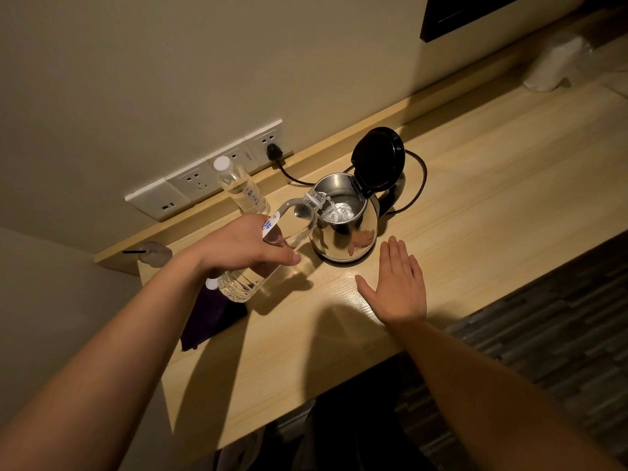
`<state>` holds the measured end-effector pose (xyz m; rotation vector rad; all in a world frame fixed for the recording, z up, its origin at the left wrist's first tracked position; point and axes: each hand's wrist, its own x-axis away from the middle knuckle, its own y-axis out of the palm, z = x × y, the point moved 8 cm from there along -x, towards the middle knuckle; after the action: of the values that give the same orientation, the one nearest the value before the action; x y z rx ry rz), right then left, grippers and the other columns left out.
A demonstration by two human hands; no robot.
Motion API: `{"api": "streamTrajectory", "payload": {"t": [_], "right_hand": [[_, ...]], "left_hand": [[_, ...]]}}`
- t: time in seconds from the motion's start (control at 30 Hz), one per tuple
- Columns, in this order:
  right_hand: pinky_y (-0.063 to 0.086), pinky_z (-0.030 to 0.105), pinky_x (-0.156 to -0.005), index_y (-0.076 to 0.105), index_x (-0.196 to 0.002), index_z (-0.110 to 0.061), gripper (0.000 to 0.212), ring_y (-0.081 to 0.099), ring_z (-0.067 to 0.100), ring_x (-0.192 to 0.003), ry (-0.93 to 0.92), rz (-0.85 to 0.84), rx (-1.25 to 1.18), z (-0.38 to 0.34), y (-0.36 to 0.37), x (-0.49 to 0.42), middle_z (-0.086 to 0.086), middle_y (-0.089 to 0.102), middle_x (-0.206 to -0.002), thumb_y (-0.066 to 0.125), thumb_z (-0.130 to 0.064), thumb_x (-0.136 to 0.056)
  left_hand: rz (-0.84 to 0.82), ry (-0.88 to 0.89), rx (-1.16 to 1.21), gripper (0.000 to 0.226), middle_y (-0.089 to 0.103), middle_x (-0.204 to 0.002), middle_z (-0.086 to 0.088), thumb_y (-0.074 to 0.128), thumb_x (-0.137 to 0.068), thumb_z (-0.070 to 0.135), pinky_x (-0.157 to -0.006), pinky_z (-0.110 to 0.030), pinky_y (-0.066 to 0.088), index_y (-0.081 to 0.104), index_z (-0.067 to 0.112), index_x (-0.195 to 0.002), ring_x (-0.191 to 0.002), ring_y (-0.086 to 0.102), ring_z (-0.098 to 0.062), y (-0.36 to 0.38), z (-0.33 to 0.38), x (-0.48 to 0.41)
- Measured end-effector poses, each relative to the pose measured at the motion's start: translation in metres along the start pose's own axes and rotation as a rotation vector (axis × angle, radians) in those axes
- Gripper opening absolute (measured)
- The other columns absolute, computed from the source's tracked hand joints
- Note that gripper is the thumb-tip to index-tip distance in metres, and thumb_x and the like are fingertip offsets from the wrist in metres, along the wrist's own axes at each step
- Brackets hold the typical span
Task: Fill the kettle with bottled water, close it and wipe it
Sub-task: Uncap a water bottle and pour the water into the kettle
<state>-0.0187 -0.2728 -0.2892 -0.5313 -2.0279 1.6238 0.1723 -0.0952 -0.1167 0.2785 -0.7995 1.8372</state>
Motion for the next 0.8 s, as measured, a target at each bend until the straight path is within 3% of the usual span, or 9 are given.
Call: {"api": "streamTrajectory", "payload": {"t": [0.1,0.2,0.3,0.37,0.53,0.67,0.8], "right_hand": [[0.016,0.043,-0.129,0.018,-0.165,-0.010,0.094,0.008,0.022,-0.161,-0.001,0.000,0.004,-0.0002,-0.0003,0.0001,0.009,0.013,-0.174,0.027,-0.074,-0.097],[0.016,0.043,-0.129,0.019,-0.165,-0.010,0.094,0.010,0.022,-0.161,-0.001,0.004,0.002,-0.0001,-0.0003,-0.0001,0.009,0.015,-0.174,0.027,-0.074,-0.097],[0.015,0.043,-0.129,0.020,-0.164,-0.010,0.093,0.010,0.022,-0.161,0.001,0.010,0.000,-0.0002,0.0002,-0.0004,0.009,0.015,-0.174,0.027,-0.074,-0.097],[0.016,0.043,-0.129,0.020,-0.164,-0.010,0.094,0.010,0.022,-0.161,0.002,0.010,-0.001,0.0000,0.0005,-0.0005,0.009,0.015,-0.174,0.027,-0.074,-0.097],[0.012,0.041,-0.128,0.019,-0.165,-0.010,0.094,0.009,0.022,-0.161,-0.002,0.008,-0.003,0.0000,0.0006,-0.0002,0.009,0.014,-0.174,0.025,-0.075,-0.097],[0.013,0.042,-0.128,0.020,-0.164,-0.010,0.094,0.009,0.022,-0.161,-0.002,0.011,-0.008,0.0004,0.0002,0.0000,0.009,0.015,-0.174,0.026,-0.075,-0.097],[0.014,0.042,-0.129,0.019,-0.165,-0.011,0.094,0.008,0.021,-0.161,-0.001,0.010,-0.008,0.0005,0.0004,0.0000,0.008,0.014,-0.174,0.026,-0.075,-0.097]], "left_hand": [[-0.001,0.000,-0.004,0.051,0.072,-0.089,-0.027,0.088,-0.074,0.038,-0.061,-0.027,0.058,0.069,-0.004,-0.095,-0.067,0.071,-0.018,-0.0002,0.0017,0.0001],[-0.014,-0.012,-0.010,0.064,0.074,-0.087,-0.022,0.087,-0.066,0.047,-0.061,-0.028,0.057,0.068,-0.006,-0.097,-0.067,0.072,-0.018,0.0001,0.0054,0.0010],[-0.028,-0.027,-0.019,0.054,0.075,-0.081,-0.013,0.089,-0.075,0.037,-0.059,-0.026,0.057,0.067,-0.007,-0.097,-0.065,0.072,-0.014,-0.0018,0.0055,0.0002],[-0.013,-0.038,-0.027,0.054,0.075,-0.084,-0.018,0.088,-0.075,0.037,-0.060,-0.028,0.058,0.068,-0.007,-0.098,-0.066,0.073,-0.016,-0.0041,0.0040,-0.0006],[-0.024,-0.060,-0.029,0.041,0.077,-0.083,-0.010,0.087,-0.076,0.035,-0.059,-0.028,0.058,0.071,0.003,-0.096,-0.067,0.075,-0.017,-0.0050,0.0029,0.0004],[-0.030,-0.070,-0.041,0.062,0.078,-0.084,-0.010,0.092,-0.064,0.049,-0.059,-0.026,0.057,0.071,0.002,-0.097,-0.068,0.075,-0.017,-0.0043,0.0026,0.0009],[-0.047,-0.082,-0.065,0.043,0.076,-0.071,0.002,0.087,-0.071,0.044,-0.055,-0.020,0.055,0.070,0.008,-0.088,-0.061,0.073,-0.009,-0.0030,0.0036,0.0021]]}}
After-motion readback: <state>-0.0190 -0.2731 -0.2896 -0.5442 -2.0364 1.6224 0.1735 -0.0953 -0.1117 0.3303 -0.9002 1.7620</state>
